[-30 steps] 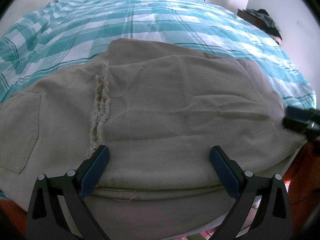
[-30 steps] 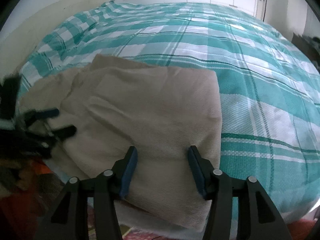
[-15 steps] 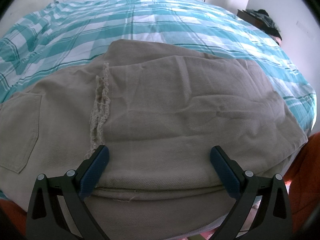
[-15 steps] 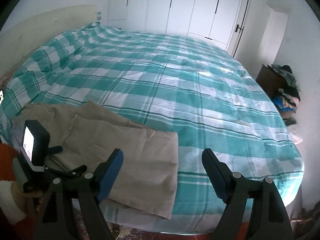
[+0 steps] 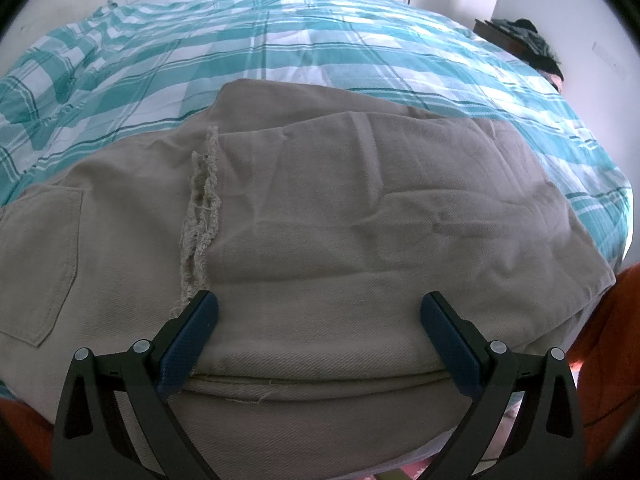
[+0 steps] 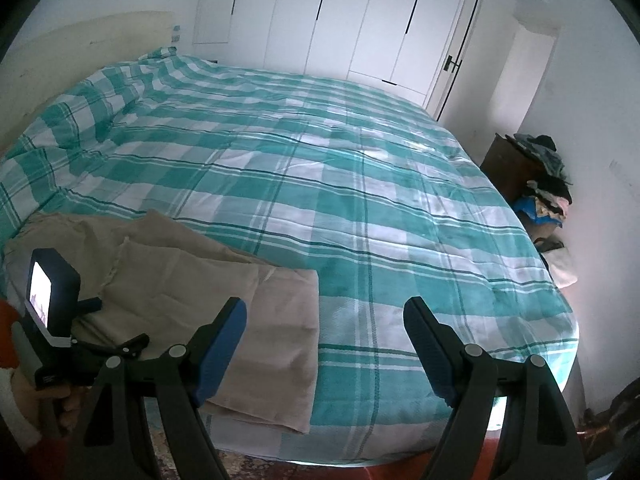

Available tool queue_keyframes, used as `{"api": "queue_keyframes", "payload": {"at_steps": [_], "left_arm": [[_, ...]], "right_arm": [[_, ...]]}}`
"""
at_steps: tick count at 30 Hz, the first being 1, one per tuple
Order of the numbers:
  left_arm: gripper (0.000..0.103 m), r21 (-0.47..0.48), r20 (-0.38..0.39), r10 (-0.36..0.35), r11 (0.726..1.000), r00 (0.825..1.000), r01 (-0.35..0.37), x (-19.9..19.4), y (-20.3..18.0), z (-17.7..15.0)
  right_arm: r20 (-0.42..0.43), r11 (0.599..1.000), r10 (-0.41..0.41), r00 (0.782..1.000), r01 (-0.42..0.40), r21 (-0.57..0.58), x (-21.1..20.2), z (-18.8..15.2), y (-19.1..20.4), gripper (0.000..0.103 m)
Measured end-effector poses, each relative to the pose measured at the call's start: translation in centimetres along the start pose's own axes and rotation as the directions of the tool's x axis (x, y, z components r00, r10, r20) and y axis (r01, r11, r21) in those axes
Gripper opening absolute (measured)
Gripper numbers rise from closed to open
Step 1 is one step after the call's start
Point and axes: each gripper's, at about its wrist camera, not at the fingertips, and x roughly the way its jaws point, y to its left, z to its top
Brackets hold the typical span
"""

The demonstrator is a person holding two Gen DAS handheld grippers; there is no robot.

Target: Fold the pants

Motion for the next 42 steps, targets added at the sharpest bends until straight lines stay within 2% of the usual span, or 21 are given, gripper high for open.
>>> {"api": "queue_keyframes", "payload": {"at_steps": [36, 42], "left_arm": [[0.102, -0.002, 0.001, -0.003, 1.000, 1.000, 0.003, 0.0, 0.0, -0.1], [0.101, -0.032, -0.030, -0.008, 0.999, 1.000, 0.007, -1.9, 0.3, 0.8]], "right_arm": [[-0.022, 0.999, -0.040, 0.999, 0.040, -0.011, 0.6, -0.3, 0.4, 0.080], [-0.020, 0.999, -0.037, 0.999, 0.037, -0.011, 0.6, -0.3, 0.5, 0.080]]}}
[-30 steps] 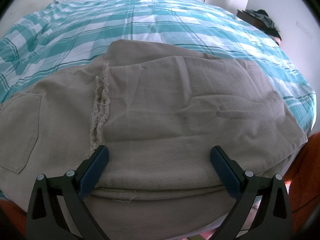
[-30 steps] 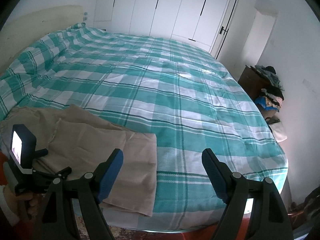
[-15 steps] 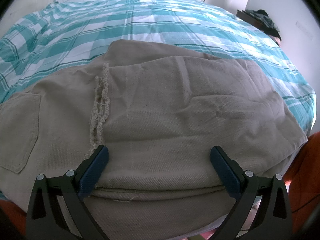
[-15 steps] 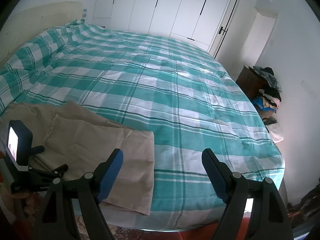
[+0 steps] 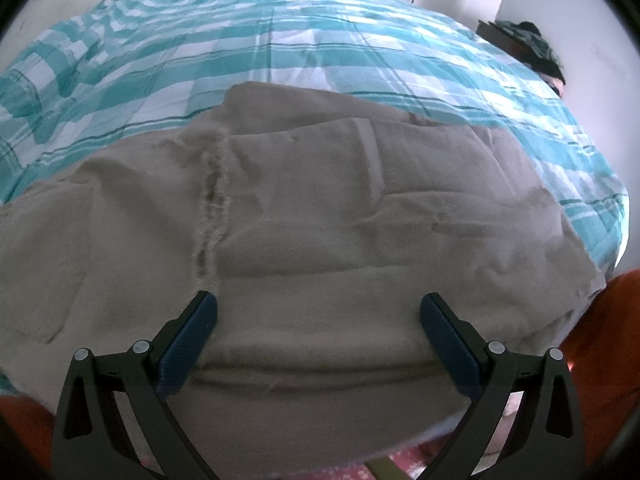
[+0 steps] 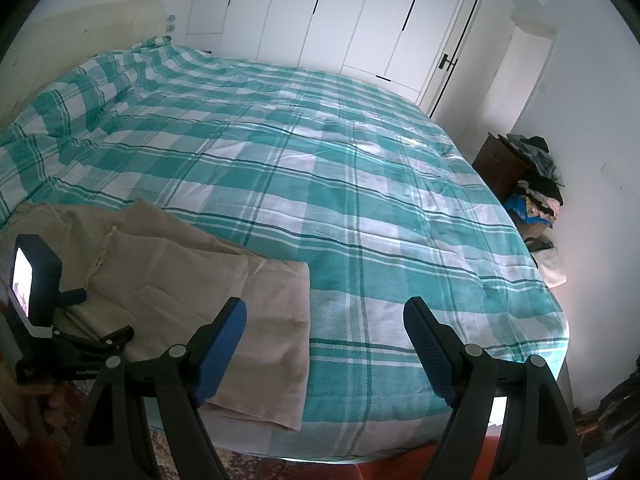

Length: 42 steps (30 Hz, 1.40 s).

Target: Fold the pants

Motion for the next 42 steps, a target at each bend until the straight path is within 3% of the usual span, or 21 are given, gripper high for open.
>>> {"api": "queue_keyframes", "payload": {"at_steps": [2, 5, 6, 8, 12, 14, 16, 19, 21, 25, 29, 31, 34, 35, 36, 38, 39, 42], "left_arm": [[0.101, -0.034, 0.009, -0.033, 0.999, 0.999, 0.033, -1.6, 1.3, 0.2], [0.101, -0.166, 0.069, -0.064, 0.983, 0.996, 0.075, -5.1, 6.0, 0.7], [0.101, -0.215, 0.088, -0.065, 0.973, 0.994, 0.083, -6.0, 7.7, 0.7], [0.101, -0.364, 0.133, -0.059, 0.926, 0.989, 0.105, -8.3, 12.9, 0.1], [0.101, -0.633, 0.193, -0.029, 0.760, 0.981, 0.147, -11.0, 22.5, -3.6], [0.101, -0.748, 0.218, -0.025, 0.637, 0.976, 0.183, -11.6, 26.8, -6.5], [0.099, -0.818, 0.237, -0.016, 0.537, 0.971, 0.209, -11.7, 29.5, -8.8], [0.092, -0.862, 0.276, -0.028, 0.435, 0.961, 0.260, -11.2, 31.4, -10.8], [0.088, -0.866, 0.279, -0.048, 0.419, 0.959, 0.273, -10.3, 31.4, -10.9], [0.088, -0.859, 0.280, -0.080, 0.423, 0.957, 0.287, -7.8, 31.0, -10.1], [0.087, -0.860, 0.316, -0.109, 0.387, 0.942, 0.333, -5.8, 32.0, -9.9], [0.078, -0.855, 0.329, -0.111, 0.386, 0.938, 0.346, -5.5, 32.0, -9.7], [0.057, -0.852, 0.302, -0.090, 0.421, 0.949, 0.311, -5.6, 31.9, -9.4], [0.032, -0.853, 0.286, -0.076, 0.435, 0.955, 0.290, -5.7, 31.8, -9.3], [0.022, -0.854, 0.284, -0.068, 0.435, 0.957, 0.284, -5.9, 31.9, -9.5], [0.017, -0.850, 0.324, -0.075, 0.415, 0.943, 0.325, -6.7, 32.0, -10.0], [0.016, -0.845, 0.332, -0.072, 0.420, 0.940, 0.331, -7.2, 32.0, -10.1], [0.015, -0.820, 0.342, -0.047, 0.473, 0.938, 0.323, -8.7, 31.2, -9.8]], "right_arm": [[0.003, 1.000, 0.022, 1.000, -0.022, 0.008, 0.1, -0.2, -0.1, 0.081], [0.003, 0.990, 0.130, 0.991, -0.130, 0.051, 0.8, -1.0, -0.2, 0.084], [-0.007, 0.985, 0.164, 0.986, -0.164, 0.058, 1.3, -1.4, 0.0, 0.084], [-0.041, 0.978, 0.204, 0.978, -0.202, 0.055, 2.4, -2.3, 0.8, 0.084], [-0.108, 0.963, 0.271, 0.957, -0.268, 0.037, 4.4, -3.9, 2.6, 0.084], [-0.119, 0.958, 0.288, 0.950, -0.287, 0.022, 4.7, -4.1, 3.5, 0.084], [-0.123, 0.953, 0.301, 0.946, -0.303, 0.009, 4.8, -4.2, 4.1, 0.084], [-0.133, 0.949, 0.313, 0.941, -0.315, 0.000, 5.1, -4.3, 4.7, 0.084], [-0.146, 0.947, 0.317, 0.937, -0.321, -0.002, 5.3, -4.5, 5.0, 0.084], [-0.152, 0.947, 0.317, 0.936, -0.321, -0.006, 5.5, -4.5, 5.2, 0.084], [-0.153, 0.950, 0.309, 0.939, -0.314, -0.005, 5.6, -4.5, 5.0, 0.084], [-0.156, 0.950, 0.307, 0.939, -0.311, -0.005, 5.7, -4.6, 4.9, 0.084], [-0.153, 0.951, 0.307, 0.939, -0.311, -0.001, 5.7, -4.7, 4.6, 0.084], [-0.151, 0.950, 0.308, 0.939, -0.311, 0.000, 5.7, -4.7, 4.5, 0.084], [-0.148, 0.950, 0.308, 0.940, -0.311, 0.001, 5.7, -4.7, 4.5, 0.084], [-0.140, 0.948, 0.314, 0.939, -0.317, 0.001, 5.6, -4.6, 4.4, 0.084], [-0.135, 0.946, 0.322, 0.937, -0.325, 0.002, 5.5, -4.6, 4.4, 0.084], [-0.112, 0.933, 0.357, 0.927, -0.359, 0.005, 5.1, -4.4, 4.5, 0.084]]}}
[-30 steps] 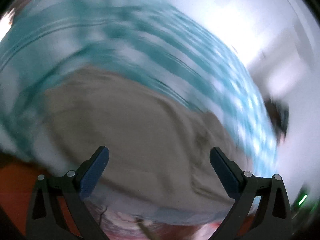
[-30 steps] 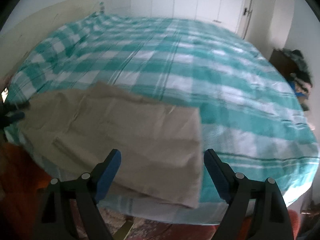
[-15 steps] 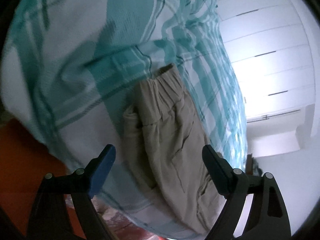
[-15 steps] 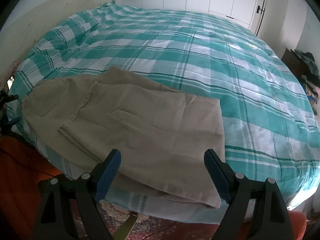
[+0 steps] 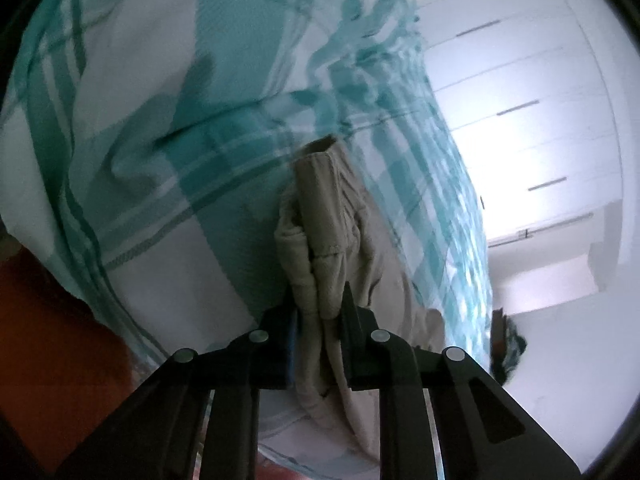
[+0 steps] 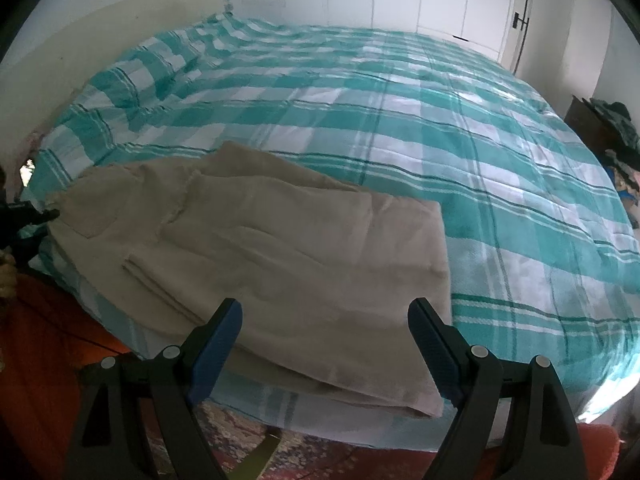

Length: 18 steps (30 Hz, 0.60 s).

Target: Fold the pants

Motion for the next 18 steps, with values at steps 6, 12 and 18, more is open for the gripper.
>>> {"api": "queue_keyframes", "payload": {"at_steps": [6, 12, 18], "left_arm": [[0.015, 0.159, 0.055, -0.066, 0.986, 0.996, 0.057, -1.8, -4.0, -0.8], [0.019, 0.155, 0.059, -0.044, 0.987, 0.997, 0.034, -1.0, -2.7, -0.5], [0.066, 0.091, 0.024, -0.024, 0.996, 0.999, 0.021, 0.0, -0.5, -0.4]], "right_arm": [[-0.006, 0.976, 0.219, 0.976, -0.219, -0.011, 1.0, 1.7, 2.5, 0.084], [-0.019, 0.839, 0.539, 0.842, -0.539, -0.078, 3.4, 4.9, 9.3, 0.084], [-0.216, 0.749, 0.642, 0.735, -0.662, -0.026, 9.6, 3.5, 15.0, 0.085]]}}
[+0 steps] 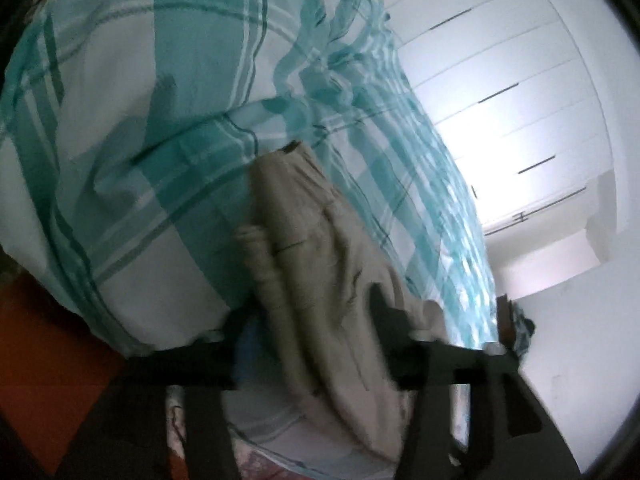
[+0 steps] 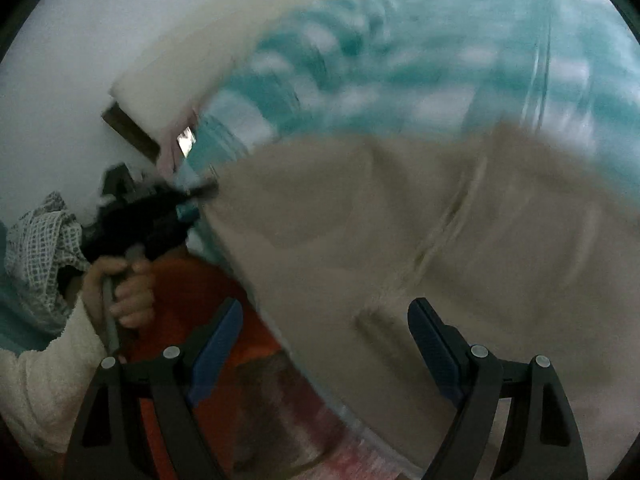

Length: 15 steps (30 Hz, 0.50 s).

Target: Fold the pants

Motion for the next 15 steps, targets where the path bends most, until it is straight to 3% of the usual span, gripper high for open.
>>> {"api": "queue_keyframes", "payload": {"at_steps": [1, 3, 6, 8, 10, 11, 12, 15], "left_arm": [[0.068, 0.012, 0.001, 0.006, 1.000, 1.000, -0.006, 0.1, -0.2, -0.1], [0.074, 0.053, -0.002, 0.035, 0.998, 0.999, -0.035, 0.7, -0.9, -0.1], [0.074, 0.072, -0.017, 0.068, 0.995, 0.998, -0.066, 2.0, -1.4, -0.2], [0.074, 0.061, -0.024, 0.073, 0.996, 0.997, -0.071, 2.6, -1.5, -0.3], [0.066, 0.057, -0.026, 0.084, 0.995, 0.996, -0.082, 2.7, -1.4, -0.5], [0.049, 0.057, -0.027, 0.090, 0.994, 0.996, -0.088, 2.8, -1.4, -0.6], [0.034, 0.058, -0.027, 0.096, 0.994, 0.995, -0.094, 2.8, -1.3, -0.6], [0.013, 0.047, -0.014, 0.037, 0.998, 0.999, -0.036, 1.7, -1.2, -0.5]], "right_arm": [[-0.032, 1.000, -0.008, 0.999, 0.008, 0.011, 0.9, -0.3, -0.2, 0.084], [-0.004, 0.999, -0.047, 0.999, 0.047, -0.018, 0.7, -0.9, 0.6, 0.083], [0.044, 0.999, -0.020, 0.999, 0.021, -0.038, -0.9, -0.9, 2.1, 0.083], [0.017, 0.995, -0.047, 0.999, 0.048, -0.085, -0.3, -1.2, 2.7, 0.083], [-0.082, 0.994, -0.064, 0.995, 0.056, -0.098, 1.9, -1.9, 2.3, 0.084], [-0.099, 0.992, -0.076, 0.992, 0.066, -0.103, 2.5, -2.3, 2.0, 0.084], [-0.082, 0.990, -0.082, 0.993, 0.072, -0.118, 2.4, -2.8, 2.1, 0.084], [-0.066, 0.992, -0.078, 0.995, 0.071, -0.104, 0.9, -2.9, 2.3, 0.084]]}}
